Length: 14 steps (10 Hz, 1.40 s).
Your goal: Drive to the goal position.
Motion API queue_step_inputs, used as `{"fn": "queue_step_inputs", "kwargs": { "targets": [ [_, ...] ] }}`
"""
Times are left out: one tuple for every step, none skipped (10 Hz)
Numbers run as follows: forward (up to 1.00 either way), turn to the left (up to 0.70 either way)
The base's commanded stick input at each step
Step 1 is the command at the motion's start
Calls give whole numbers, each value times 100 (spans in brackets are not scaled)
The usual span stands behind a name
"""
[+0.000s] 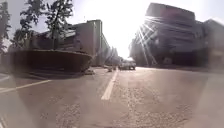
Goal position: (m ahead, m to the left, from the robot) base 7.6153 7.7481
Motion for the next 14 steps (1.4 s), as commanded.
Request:
{"fn": "queue_step_inputs", "kwargs": {
  "targets": [
    [70,0],
    [70,0],
    [70,0],
    [70,0],
    [70,0],
    [70,0],
    [70,0],
    [70,0],
    [70,0],
    [70,0],
    [70,0],
    [70,0],
    [70,0],
    [70,0]
  ]
}}
